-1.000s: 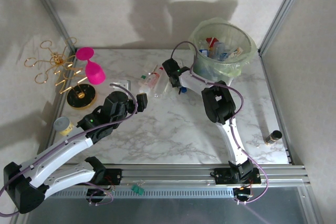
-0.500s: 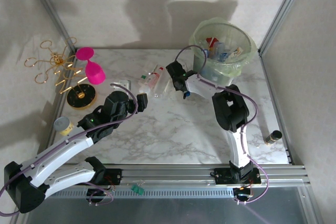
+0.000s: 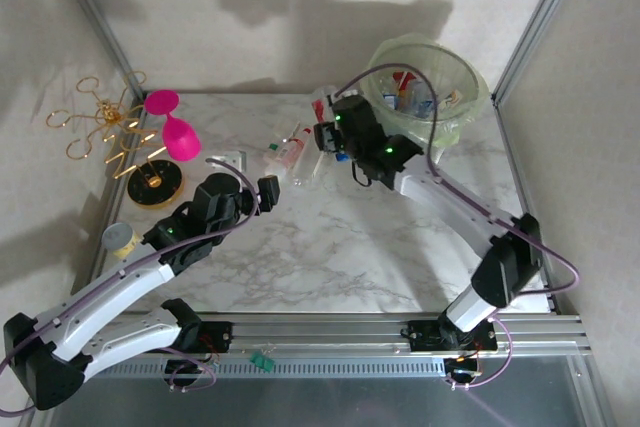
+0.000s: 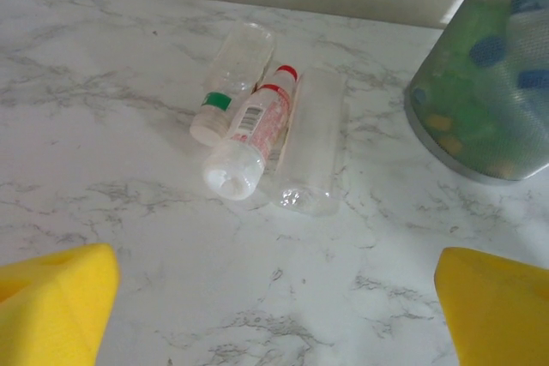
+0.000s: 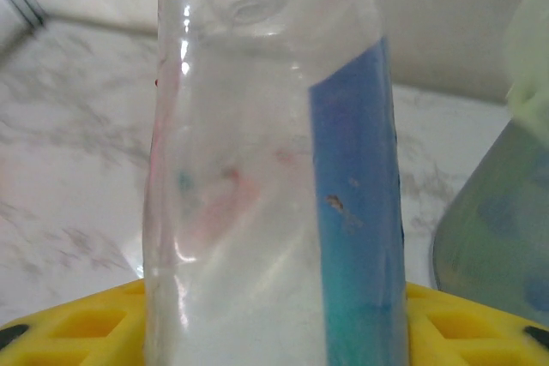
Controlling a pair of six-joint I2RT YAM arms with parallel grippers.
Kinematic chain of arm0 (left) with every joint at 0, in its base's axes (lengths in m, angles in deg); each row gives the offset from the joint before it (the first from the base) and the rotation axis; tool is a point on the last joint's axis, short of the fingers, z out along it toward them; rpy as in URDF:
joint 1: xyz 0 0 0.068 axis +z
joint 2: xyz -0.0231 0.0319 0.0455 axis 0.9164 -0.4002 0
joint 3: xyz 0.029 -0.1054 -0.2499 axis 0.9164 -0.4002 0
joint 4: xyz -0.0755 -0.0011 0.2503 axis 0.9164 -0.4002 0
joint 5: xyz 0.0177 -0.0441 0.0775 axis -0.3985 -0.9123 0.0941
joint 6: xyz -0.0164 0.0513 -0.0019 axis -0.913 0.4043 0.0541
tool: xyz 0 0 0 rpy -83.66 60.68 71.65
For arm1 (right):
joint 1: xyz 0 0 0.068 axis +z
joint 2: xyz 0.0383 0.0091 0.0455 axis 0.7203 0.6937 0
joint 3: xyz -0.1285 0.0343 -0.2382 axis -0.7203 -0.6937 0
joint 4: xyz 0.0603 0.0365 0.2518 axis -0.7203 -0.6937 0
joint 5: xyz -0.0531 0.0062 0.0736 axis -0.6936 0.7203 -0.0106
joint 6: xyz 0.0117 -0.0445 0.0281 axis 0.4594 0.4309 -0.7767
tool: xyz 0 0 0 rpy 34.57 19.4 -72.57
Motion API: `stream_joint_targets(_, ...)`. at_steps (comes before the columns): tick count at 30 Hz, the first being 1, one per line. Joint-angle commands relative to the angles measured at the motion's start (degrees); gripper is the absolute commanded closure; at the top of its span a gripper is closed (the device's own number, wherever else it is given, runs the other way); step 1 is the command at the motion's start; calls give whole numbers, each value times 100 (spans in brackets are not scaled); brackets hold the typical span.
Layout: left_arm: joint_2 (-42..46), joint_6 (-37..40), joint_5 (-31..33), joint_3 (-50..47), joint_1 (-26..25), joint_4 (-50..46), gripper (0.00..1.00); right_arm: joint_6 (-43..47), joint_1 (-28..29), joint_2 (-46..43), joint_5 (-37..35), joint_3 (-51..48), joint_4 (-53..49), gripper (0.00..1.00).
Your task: Put the plastic bottles in the bin
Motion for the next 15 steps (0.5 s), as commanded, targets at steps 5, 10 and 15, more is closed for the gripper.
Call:
stream_joint_targets(5,-80,-21,-436,857,-45,-94,7,-490,-879,-590,437,636,-120,58)
stream_joint_targets(10,-348,159,-272,548,-145,346,7,-865,-1936,-445,591,1083,-293,58)
stream_joint_targets(15,-696,267,-254,207,-145,517,8,-982,-2693,323,1005,2015,-740,58)
